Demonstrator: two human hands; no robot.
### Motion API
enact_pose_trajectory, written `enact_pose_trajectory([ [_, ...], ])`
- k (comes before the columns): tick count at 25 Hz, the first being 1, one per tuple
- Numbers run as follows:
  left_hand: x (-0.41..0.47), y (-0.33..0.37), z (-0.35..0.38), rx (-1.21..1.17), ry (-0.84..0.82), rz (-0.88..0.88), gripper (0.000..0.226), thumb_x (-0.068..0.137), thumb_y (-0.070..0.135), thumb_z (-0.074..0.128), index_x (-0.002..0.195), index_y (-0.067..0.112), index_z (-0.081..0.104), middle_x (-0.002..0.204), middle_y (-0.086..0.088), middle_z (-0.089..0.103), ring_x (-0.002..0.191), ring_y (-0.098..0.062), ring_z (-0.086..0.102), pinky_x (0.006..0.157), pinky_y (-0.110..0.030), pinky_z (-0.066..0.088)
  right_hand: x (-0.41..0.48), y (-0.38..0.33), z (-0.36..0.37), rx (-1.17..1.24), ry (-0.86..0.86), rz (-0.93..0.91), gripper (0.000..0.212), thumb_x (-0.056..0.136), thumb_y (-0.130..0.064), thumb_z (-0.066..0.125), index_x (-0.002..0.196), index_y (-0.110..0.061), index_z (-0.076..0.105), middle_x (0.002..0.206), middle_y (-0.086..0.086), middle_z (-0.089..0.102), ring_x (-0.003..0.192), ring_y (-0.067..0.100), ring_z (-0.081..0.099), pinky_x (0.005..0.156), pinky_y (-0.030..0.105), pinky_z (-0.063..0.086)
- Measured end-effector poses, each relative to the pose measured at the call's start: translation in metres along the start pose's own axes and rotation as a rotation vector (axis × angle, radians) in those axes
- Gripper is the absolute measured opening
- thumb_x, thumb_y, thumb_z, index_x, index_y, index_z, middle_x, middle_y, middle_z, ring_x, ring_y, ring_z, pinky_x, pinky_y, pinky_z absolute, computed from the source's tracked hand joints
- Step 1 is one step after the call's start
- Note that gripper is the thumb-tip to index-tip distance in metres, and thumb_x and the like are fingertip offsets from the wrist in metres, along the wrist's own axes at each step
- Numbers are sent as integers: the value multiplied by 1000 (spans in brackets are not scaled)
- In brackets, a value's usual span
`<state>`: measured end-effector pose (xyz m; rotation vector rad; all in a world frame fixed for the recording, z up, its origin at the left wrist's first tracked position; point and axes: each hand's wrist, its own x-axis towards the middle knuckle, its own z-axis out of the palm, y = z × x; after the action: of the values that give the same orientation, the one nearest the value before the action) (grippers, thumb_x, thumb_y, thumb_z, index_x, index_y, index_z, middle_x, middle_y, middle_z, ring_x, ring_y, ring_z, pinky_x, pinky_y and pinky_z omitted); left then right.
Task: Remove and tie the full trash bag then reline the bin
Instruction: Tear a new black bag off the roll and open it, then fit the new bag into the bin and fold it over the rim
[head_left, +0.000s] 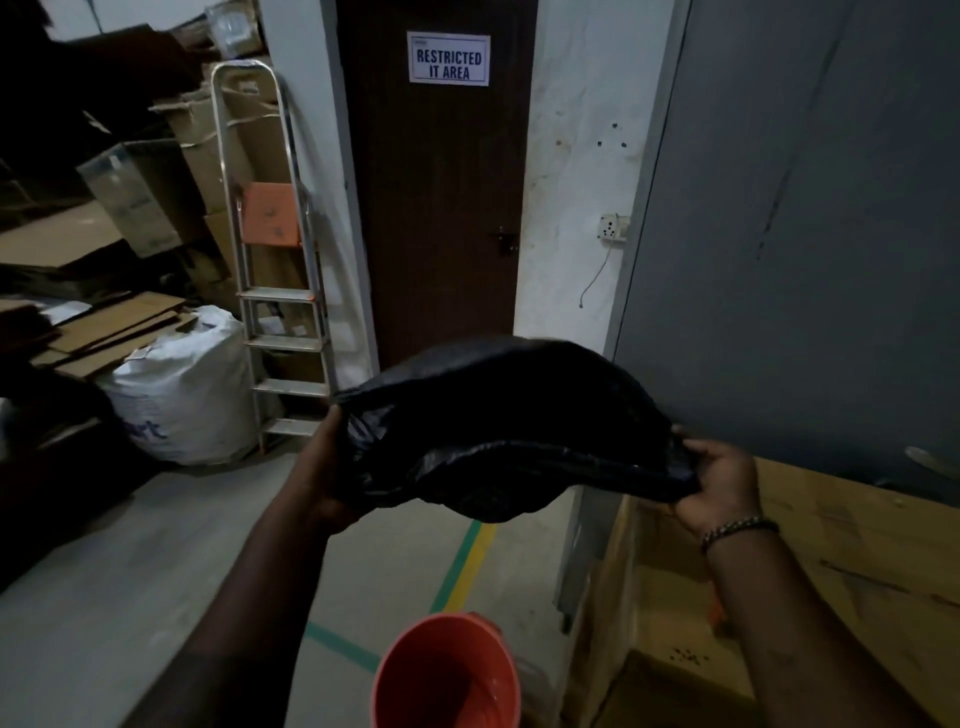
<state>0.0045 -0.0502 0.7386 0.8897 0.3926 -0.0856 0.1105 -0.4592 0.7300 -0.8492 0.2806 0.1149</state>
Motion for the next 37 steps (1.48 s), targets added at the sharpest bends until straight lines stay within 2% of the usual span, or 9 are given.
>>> enact_pose_trajectory([
  [4,12,-29,-4,99,145,104,67,91,68,53,143,26,55,138,-13,63,117,-38,65,89,-53,55,14,16,23,-373,-139,75,42,89,11,47,119,-8,69,119,18,70,102,39,68,85,45,56],
  [7,12,-41,-3,175,212,131,68,91,67,54,143,24,54,135,-11,65,114,-36,68,93,-54,55,17,34,32,-666,-294,150,62,88,16,48,140,-15,61,134,5,64,118,31,63,96,44,54],
  [11,10,-64,-2,234,253,54,59,95,66,46,135,25,58,121,-5,70,108,-31,70,86,-44,57,23,65,28,-871,-347,279,69,89,16,45,147,-20,56,140,1,58,129,31,57,95,40,54],
  [15,18,-79,-21,261,287,-74,69,94,69,46,143,22,53,124,-9,65,109,-34,66,87,-47,56,27,104,12,-1024,-277,405,67,76,4,49,137,-18,66,119,16,74,111,46,65,91,48,52],
  [20,31,-82,-49,359,322,-177,68,92,72,44,130,18,57,112,-14,66,99,-39,66,70,-43,59,20,134,5,-1023,-206,475,43,77,5,47,109,-3,75,102,22,68,78,36,56,70,41,38],
  [24,48,-84,-94,347,240,-253,87,82,81,48,143,19,53,134,-15,63,111,-40,65,75,-45,60,10,167,5,-959,-97,496,53,86,4,46,132,-12,65,126,16,69,113,42,64,97,48,54],
  [29,67,-99,-138,347,216,-296,93,78,82,56,143,16,53,139,-11,61,119,-38,63,100,-57,52,-14,212,8,-922,45,371,65,89,6,53,151,-14,51,154,-4,42,140,31,46,106,46,50],
  [33,82,-126,-168,380,217,-344,113,58,91,64,144,18,54,137,-13,63,115,-38,66,96,-59,53,-32,250,6,-872,113,347,67,90,11,50,151,-16,49,138,2,56,113,28,59,78,36,57],
  [37,78,-146,-179,415,253,-406,92,81,84,48,141,14,57,135,-25,61,120,-51,58,87,-58,54,-34,291,-10,-810,162,413,68,91,16,46,152,-12,47,132,7,59,101,24,61,80,36,56],
])
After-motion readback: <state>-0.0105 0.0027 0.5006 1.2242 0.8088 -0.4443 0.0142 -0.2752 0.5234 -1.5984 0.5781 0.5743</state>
